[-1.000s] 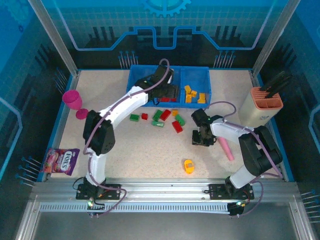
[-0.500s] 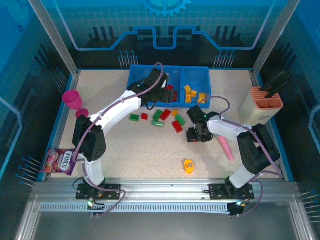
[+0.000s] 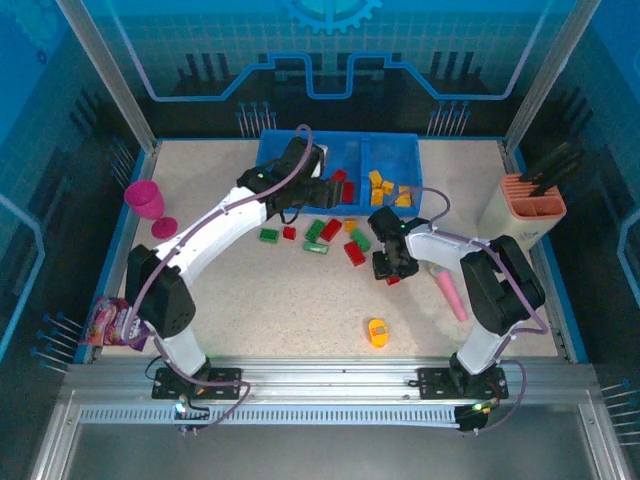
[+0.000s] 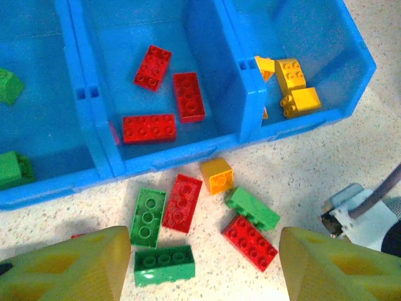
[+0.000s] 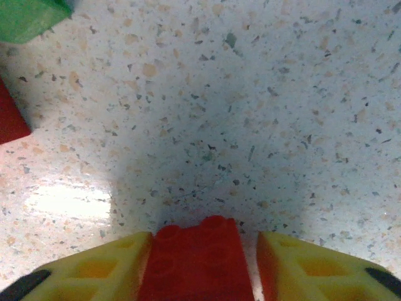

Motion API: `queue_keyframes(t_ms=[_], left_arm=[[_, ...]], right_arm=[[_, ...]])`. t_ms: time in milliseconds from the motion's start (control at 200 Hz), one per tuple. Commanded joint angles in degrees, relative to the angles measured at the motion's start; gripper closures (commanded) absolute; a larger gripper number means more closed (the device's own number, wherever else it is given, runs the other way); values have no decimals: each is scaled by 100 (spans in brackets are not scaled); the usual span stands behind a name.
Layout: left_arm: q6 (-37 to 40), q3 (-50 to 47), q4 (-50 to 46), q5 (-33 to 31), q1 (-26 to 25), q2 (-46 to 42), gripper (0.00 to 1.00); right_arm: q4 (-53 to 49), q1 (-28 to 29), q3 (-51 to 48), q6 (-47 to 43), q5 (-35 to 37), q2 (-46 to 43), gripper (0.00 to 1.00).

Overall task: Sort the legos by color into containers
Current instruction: Pick up the lego from the center of the table, then place the lego in the container.

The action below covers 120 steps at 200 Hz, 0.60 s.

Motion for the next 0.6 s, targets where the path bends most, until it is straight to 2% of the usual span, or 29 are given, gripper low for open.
queue_keyframes(t_ms=[0,70,160,375,595], left_arm=[[129,-155,-327,-148,15,-485,33],[132,-273,-384,-190,27,-636,33],[118,-483,-441,-131,59,-851,33],[42,-1362,-519,117,115,-1690,32],[-219,-2242,-702,21,211,-2585,31]], right_arm=[[-247,86,-14,-60,-59,-11,60],[-344,86,-21,-81,-15,-28,68],[-520,83,136,-157,14,-95,73],[-926,86,1454,-616,331,-168,73],[-633,153,3172,-1434,288,620,71]])
